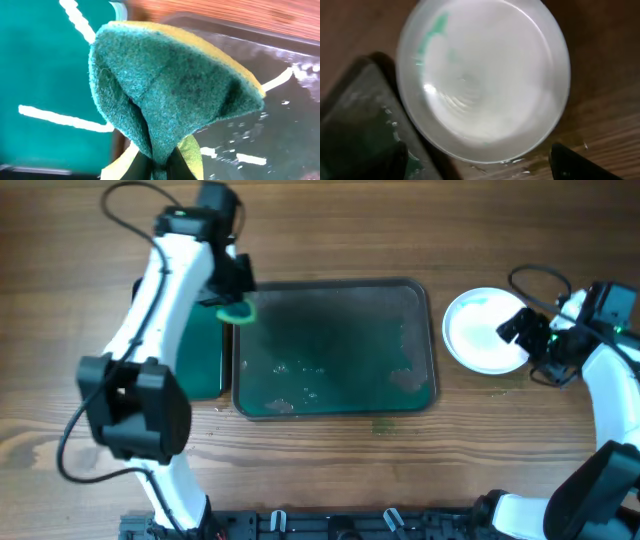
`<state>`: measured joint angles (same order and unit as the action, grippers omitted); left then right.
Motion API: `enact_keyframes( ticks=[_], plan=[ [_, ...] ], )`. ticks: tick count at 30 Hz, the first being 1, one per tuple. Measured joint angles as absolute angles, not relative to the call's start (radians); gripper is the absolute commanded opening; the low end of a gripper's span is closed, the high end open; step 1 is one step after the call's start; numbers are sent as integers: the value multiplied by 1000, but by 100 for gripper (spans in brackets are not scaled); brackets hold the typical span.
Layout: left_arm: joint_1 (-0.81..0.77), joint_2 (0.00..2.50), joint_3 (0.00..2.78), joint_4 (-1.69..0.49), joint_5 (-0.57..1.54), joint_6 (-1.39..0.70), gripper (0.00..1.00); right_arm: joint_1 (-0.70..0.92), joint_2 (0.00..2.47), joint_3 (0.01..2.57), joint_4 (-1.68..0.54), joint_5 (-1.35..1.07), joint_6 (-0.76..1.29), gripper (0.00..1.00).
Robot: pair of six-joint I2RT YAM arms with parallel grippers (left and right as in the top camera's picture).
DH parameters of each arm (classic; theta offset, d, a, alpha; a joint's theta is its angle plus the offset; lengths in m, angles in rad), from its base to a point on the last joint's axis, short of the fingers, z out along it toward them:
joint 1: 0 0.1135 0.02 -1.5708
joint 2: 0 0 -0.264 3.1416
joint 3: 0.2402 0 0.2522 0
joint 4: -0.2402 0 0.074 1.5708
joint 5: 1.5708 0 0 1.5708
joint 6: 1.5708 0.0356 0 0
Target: Clean dirty plates on tray and stack at the side
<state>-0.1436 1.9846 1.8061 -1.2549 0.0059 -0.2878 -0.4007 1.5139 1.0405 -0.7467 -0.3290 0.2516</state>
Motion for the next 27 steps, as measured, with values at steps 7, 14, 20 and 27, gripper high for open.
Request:
enact_keyframes(
  ticks=[7,14,20,27],
  plan=[
    [-2,1971,1728,-1247,5,-119,4,-303,1497,1124,-795,-365,207,92],
    [40,1971,1483,-1033,5,-38,4,-244,1497,1124,-803,-367,203,92],
    [46,1972,1375,-939,6,-23,16,-235,1497,1124,-819,-367,203,92],
    [46,1972,1374,-931,6,-8,61,-235,1497,1124,-824,-371,203,92]
  ],
)
